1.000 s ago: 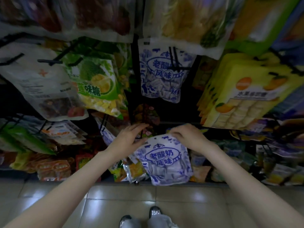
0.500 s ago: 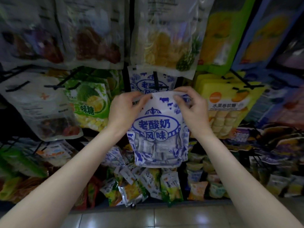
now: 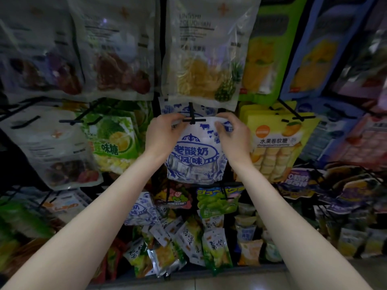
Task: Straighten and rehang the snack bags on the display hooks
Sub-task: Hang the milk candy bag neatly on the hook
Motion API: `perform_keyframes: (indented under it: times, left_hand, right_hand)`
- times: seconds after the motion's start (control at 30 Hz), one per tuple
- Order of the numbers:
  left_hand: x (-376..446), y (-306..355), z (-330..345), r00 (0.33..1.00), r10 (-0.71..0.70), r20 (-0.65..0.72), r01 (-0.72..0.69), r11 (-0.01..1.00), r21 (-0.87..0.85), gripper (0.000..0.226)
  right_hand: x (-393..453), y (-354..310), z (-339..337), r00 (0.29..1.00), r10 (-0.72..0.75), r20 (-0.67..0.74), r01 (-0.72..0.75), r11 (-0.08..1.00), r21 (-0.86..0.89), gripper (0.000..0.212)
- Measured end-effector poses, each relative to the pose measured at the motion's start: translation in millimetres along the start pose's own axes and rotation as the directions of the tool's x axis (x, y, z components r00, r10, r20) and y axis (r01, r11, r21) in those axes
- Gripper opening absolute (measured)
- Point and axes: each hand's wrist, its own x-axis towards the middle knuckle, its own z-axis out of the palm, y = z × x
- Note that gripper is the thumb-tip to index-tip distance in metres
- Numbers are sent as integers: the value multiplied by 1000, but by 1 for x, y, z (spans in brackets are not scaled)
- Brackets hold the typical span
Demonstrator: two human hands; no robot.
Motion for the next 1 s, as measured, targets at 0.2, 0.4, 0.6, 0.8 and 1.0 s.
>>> perform_keyframes:
  times: [0.2,0.4,0.6,0.8,1.0]
  left_hand:
    - [-6,3,9,989,55,-134,-47,997,63,22]
    - [-10,-6,13,954,266,-135,-219,931,293,22]
    - [12,6,-4,979,-94,181,116,986,-116,14]
    - [21,-6,1,970,-183,159,203,972,-119,20]
    - [9,-35,13,993,103,-57,-72,915,397,42]
  right_hand:
    - [1,-10,-4,1000,4,-1,-4,1000,-9,16]
    - [0,-8,0,1000,21,-12,-21,998,-62,17]
    - [8,-6,-2,1000,-1,31,4,996,-90,19]
    - [15,0,-1,997,-42,67,52,987,-154,23]
    - [21,7,16,994,-98,-38,84,959,-270,23]
